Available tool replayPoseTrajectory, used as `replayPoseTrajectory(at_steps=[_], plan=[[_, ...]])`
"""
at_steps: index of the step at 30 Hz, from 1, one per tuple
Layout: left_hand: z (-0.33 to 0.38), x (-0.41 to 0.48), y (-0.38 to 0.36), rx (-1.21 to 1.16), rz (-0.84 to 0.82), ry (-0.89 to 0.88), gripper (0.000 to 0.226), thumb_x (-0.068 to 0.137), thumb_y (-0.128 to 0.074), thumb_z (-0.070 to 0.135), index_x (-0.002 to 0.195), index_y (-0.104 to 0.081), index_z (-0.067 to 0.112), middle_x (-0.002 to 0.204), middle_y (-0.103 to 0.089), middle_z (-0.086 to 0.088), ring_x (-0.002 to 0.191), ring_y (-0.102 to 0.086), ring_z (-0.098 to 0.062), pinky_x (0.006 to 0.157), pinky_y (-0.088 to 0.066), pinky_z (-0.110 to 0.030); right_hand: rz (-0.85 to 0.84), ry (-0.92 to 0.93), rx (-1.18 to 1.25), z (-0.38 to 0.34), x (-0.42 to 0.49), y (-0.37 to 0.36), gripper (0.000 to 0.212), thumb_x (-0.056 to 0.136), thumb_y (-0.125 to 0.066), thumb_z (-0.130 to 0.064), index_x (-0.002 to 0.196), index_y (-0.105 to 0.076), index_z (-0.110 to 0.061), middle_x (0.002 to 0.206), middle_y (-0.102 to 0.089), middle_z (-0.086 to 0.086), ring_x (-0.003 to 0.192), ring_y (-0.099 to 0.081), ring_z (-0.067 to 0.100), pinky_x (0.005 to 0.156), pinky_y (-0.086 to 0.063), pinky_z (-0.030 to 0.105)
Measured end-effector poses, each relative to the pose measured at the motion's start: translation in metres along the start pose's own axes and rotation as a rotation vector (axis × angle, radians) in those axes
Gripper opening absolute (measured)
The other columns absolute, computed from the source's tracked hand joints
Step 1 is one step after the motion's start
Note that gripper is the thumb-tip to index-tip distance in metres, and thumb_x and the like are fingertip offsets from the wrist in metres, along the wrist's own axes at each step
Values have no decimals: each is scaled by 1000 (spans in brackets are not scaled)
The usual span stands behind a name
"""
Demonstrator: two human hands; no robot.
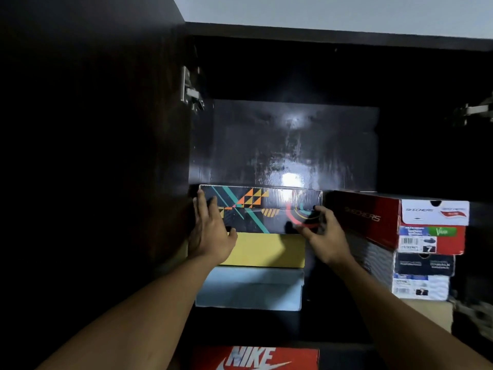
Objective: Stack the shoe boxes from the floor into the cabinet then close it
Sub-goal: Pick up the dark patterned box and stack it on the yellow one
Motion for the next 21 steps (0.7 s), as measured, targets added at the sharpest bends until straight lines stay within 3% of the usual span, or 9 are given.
replayPoseTrajectory(at_steps=[2, 4, 6, 10, 17, 21], plan=[[-9, 0, -18, 76, -91, 6, 91, 87, -67, 38, 156, -14, 14, 164, 22, 2, 153, 10, -23, 113, -36, -44, -69, 44, -64, 6, 3, -12, 74, 66, -87, -49, 129, -50, -38, 130, -58, -3, 119, -60, 16, 107, -46, 37], [-19, 2, -32, 84, -162, 30, 91, 85, -66, 40, 156, -15, 15, 162, 25, 7, 153, 5, -23, 110, -40, -49, -90, 49, -198, 11, 6, -21, 83, 74, -85, -32, 145, -41, -27, 143, -40, -1, 129, -50, 16, 114, -38, 37], [-24, 6, -41, 66, -200, 25, 88, 85, -65, 38, 155, -18, 15, 160, 25, 10, 153, -3, -24, 109, -40, -48, -83, 15, -283, 17, 11, -28, 77, 79, -80, -29, 144, -40, -23, 134, -32, -2, 125, -49, 17, 111, -35, 29], [-28, 14, -47, 64, -197, 3, 85, 86, -64, 39, 154, -21, 14, 159, 17, 10, 150, -11, -25, 106, -43, -42, -46, -15, -319, 32, 18, -36, 61, 82, -76, -35, 133, -46, -20, 121, -31, -2, 122, -51, 23, 107, -33, 27], [-30, 10, -50, 130, -245, 10, 90, 88, -61, 45, 157, -12, 13, 160, 4, 2, 151, -8, -25, 109, -37, -40, -168, -55, -303, 43, 17, -34, 79, 84, -73, -47, 151, -35, -32, 147, -24, -3, 133, -46, 25, 112, -40, 44], [-22, 1, -44, 92, -354, 47, 91, 90, -61, 51, 158, -13, 13, 164, 4, 1, 150, -16, -28, 113, -34, -43, -242, -64, -341, 25, 4, -25, 85, 84, -74, -46, 154, -33, -23, 156, -28, 5, 138, -41, 23, 115, -32, 29]])
Point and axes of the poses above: each hand's wrist, its own x-axis towards the middle knuckle, its own y-axis out of the back of the hand, z = x × y, the point moved 8 cm from there along x, towards the middle knuckle
